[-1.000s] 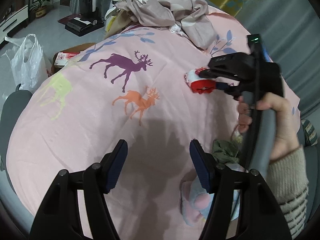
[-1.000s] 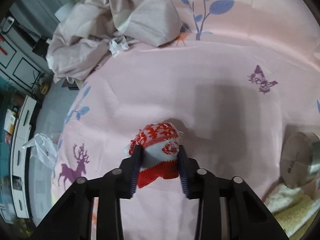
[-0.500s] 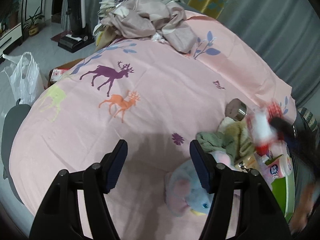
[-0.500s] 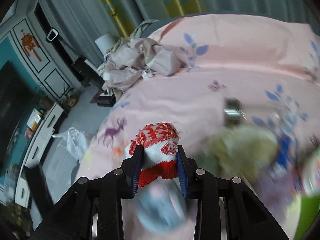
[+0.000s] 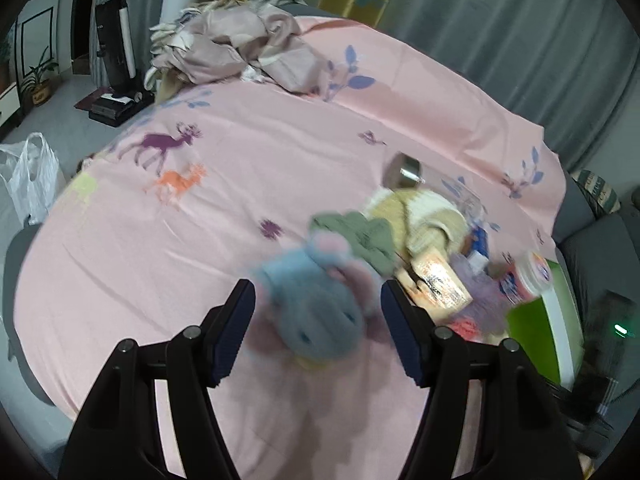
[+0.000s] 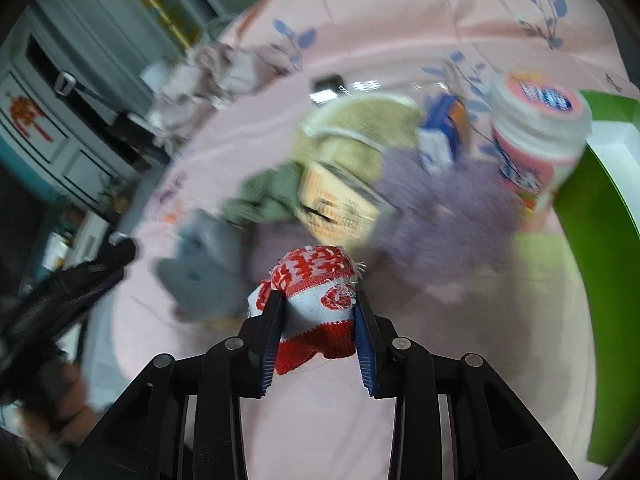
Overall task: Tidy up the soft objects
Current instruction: 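Carry the held sock with the right gripper over the green box, then open the right gripper to drop the sock into the green box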
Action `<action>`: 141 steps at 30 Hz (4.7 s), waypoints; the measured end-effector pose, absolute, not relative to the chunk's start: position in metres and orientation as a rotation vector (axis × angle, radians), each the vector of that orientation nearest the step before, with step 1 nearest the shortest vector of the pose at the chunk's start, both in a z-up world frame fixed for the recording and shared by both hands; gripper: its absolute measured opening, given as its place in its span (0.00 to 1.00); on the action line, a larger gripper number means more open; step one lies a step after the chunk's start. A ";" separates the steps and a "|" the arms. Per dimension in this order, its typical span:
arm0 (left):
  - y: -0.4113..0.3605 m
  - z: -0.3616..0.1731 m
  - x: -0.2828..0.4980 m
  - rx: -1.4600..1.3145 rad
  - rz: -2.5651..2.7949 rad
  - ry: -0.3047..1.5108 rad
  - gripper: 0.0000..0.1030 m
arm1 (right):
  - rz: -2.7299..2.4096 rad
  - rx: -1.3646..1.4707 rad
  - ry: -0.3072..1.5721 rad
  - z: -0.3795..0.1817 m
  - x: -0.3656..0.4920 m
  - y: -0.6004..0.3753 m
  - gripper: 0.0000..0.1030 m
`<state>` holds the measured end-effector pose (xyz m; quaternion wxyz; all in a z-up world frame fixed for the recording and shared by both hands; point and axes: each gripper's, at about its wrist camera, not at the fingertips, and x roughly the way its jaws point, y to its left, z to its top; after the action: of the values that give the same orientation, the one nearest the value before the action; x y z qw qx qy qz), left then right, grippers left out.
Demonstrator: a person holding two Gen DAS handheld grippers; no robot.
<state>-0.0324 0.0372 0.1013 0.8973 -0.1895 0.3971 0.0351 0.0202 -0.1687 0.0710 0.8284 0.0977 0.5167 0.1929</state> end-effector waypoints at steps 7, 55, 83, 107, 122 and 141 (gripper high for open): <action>-0.013 0.078 -0.036 -0.407 -0.029 0.909 0.57 | 0.383 0.197 1.127 0.064 0.023 -0.189 0.41; -0.085 0.065 -0.018 -0.445 -0.282 0.844 0.26 | 0.470 0.414 0.984 0.087 0.021 -0.226 0.40; -0.214 0.141 -0.024 -0.197 -0.579 0.677 0.26 | 0.269 0.634 0.625 0.149 -0.034 -0.362 0.40; -0.275 0.091 0.017 -0.201 -0.689 0.904 0.26 | 0.013 0.714 0.770 0.101 -0.020 -0.419 0.40; -0.258 0.102 0.012 -0.233 -0.635 0.897 0.43 | -0.031 0.691 0.737 0.108 -0.021 -0.414 0.71; -0.122 0.141 -0.006 -0.264 -0.350 0.706 0.90 | -0.050 0.337 0.526 0.165 -0.035 -0.323 0.95</action>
<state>-0.0060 -0.1219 0.1407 0.9149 -0.1284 0.3429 -0.1699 -0.0346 -0.3230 0.1654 0.9514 0.1656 0.2586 -0.0246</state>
